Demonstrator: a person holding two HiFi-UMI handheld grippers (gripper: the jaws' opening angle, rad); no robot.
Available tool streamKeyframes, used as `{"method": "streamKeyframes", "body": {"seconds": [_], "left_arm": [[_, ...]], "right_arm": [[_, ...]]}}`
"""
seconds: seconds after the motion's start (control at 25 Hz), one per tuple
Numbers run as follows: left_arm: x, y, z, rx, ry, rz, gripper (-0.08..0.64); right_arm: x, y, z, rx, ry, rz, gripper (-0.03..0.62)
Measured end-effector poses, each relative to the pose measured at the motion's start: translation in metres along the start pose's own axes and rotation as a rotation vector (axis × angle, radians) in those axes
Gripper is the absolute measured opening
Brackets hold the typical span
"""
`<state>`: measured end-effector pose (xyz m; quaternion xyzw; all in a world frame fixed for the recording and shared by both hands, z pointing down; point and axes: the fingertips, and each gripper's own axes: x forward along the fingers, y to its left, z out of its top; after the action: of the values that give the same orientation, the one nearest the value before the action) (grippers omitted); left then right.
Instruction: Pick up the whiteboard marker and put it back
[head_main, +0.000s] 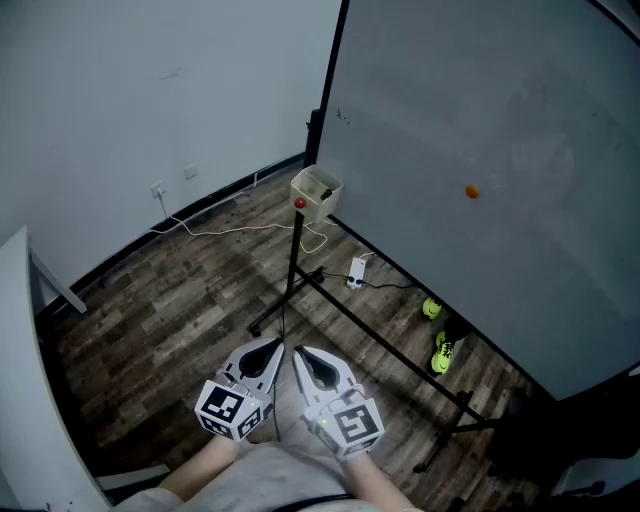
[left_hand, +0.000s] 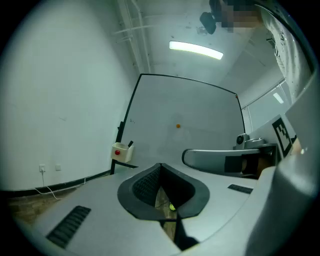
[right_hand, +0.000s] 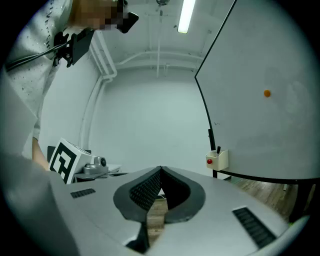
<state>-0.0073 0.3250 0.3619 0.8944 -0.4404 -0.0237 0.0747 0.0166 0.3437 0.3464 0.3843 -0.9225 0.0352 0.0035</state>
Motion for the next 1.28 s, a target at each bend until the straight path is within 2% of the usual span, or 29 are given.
{"method": "streamKeyframes", "body": {"seconds": [0.4,0.72,0.84,1.04,1.16,1.28], "left_arm": [[0.017,-0.030,-0.009,0.006,0.002,0.022,0.015],[0.018,-0.029,-0.029,-0.014,0.031,0.069,0.015],[0.032,-0.017,-0.029,-0.011,0.036,0.064,0.015],[0.062,0.012,-0.018,0.011,0.025,0.020,0.015],[0.078,0.039,-0.013,0.008,0.028,-0.018,0.015],[0.093,0.076,-0.012,-0.027,0.036,-0.017,0.015]], "right_arm": [[-0.020,-0.017,0.004,-0.017,-0.009,0.039,0.018],[-0.028,-0.022,-0.017,0.028,0.002,0.066,0.020],[-0.019,-0.030,-0.020,0.030,0.006,0.076,0.020],[0.021,-0.044,-0.003,0.033,-0.060,0.087,0.020],[0.054,-0.055,-0.006,0.026,-0.038,0.073,0.020],[0.087,-0.063,-0.001,0.050,-0.040,0.056,0.020]]}}
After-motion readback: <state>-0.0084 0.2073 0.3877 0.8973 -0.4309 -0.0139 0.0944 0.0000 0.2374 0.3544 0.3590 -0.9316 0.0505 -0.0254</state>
